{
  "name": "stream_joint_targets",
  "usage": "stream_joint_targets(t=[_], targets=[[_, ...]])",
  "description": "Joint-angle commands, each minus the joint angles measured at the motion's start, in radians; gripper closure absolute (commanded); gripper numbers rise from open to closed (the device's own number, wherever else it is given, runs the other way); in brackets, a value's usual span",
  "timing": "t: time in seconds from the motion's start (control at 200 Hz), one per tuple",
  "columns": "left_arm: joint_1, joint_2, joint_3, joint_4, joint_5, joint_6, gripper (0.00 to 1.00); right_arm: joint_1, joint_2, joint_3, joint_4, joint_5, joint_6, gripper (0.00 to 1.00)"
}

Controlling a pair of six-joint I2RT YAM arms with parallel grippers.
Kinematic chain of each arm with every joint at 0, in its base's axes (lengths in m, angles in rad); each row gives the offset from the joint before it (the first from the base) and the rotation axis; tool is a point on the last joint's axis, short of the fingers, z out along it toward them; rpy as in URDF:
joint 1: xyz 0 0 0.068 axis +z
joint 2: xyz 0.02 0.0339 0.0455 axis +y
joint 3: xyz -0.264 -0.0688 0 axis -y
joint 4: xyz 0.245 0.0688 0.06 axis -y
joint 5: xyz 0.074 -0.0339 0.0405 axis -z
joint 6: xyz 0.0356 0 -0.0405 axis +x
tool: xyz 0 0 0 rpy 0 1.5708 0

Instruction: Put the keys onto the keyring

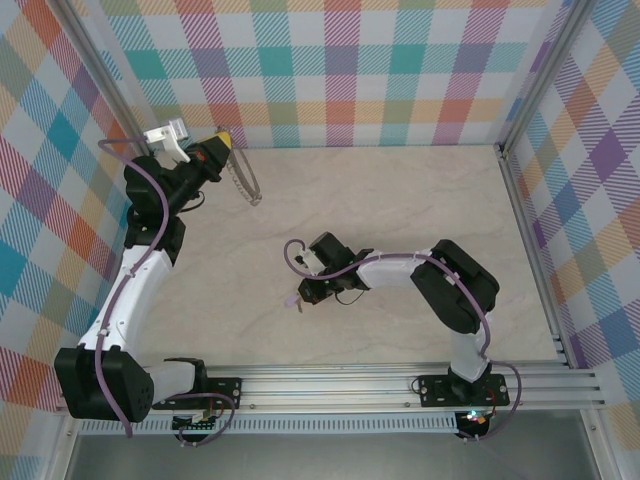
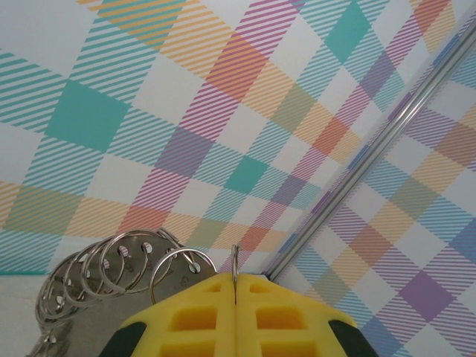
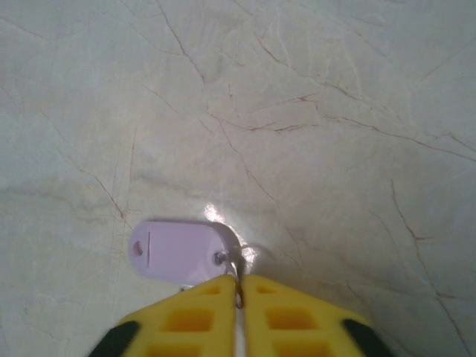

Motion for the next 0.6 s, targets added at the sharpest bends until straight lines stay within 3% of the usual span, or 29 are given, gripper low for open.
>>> stream_joint_targets(t=[0.0,0.595], targets=[[-0.014,-0.025,0.02,0.022,0.011,0.011,1.0,-0.012,0.004,-0.008,0.029,-0.026,0.013,1.0],[-0.029,-0.027,0.019,0.011,0.032,0.017,1.0,-0.117,-0.239,-0.216,0.128,-0.007,0.103,1.0]])
